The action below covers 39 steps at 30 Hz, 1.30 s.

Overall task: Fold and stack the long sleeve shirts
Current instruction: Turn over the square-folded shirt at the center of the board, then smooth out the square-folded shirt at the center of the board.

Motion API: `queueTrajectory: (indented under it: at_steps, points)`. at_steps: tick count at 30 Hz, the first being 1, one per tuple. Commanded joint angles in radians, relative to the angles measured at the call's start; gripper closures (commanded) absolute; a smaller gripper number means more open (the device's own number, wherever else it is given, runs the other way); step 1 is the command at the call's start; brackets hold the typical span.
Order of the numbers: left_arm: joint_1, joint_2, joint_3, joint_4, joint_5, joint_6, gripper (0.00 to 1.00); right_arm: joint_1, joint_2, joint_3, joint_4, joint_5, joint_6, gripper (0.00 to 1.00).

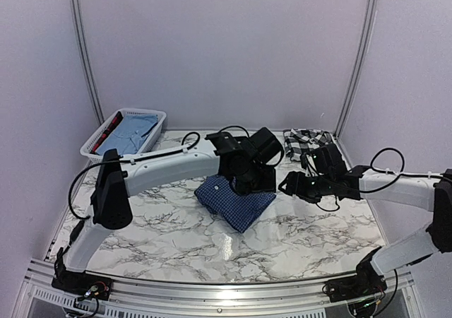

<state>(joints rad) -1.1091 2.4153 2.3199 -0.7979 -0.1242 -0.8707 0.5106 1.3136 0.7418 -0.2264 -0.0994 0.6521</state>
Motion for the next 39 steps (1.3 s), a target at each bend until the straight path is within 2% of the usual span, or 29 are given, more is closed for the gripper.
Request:
queueTrajectory:
  at_steps: [1,6,12,18,20,30,32,34,36,39]
  points:
    - [0.035,-0.207,-0.11,0.037,-0.104,0.048,0.41,0.044,0.017,-0.041,0.088,-0.06,0.025,0.26]
    - [0.167,-0.364,-0.361,0.042,-0.113,0.11,0.41,0.129,0.135,-0.014,0.182,-0.074,0.063,0.27]
    - [0.308,-0.372,-0.504,0.058,0.014,0.365,0.41,0.16,0.295,0.077,0.172,-0.01,0.065,0.33]
    - [0.387,-0.329,-0.518,0.103,0.118,0.45,0.39,0.169,0.395,0.157,0.107,0.085,0.072,0.35]
    - [0.401,-0.304,-0.509,0.119,0.195,0.47,0.39,0.17,0.429,0.175,0.093,0.094,0.076,0.37]
    - [0.422,-0.173,-0.493,0.128,0.385,0.532,0.34,0.182,0.507,0.221,0.037,0.174,0.092,0.48]
    - [0.42,-0.166,-0.501,0.139,0.399,0.518,0.37,0.188,0.52,0.238,0.027,0.181,0.087,0.54]
    - [0.417,-0.18,-0.524,0.165,0.407,0.495,0.43,0.192,0.539,0.263,0.016,0.182,0.078,0.64]
    - [0.417,-0.208,-0.554,0.202,0.411,0.467,0.53,0.199,0.556,0.304,0.001,0.18,0.065,0.72]
    - [0.415,-0.247,-0.589,0.244,0.421,0.427,0.71,0.207,0.58,0.371,-0.037,0.179,0.045,0.9]
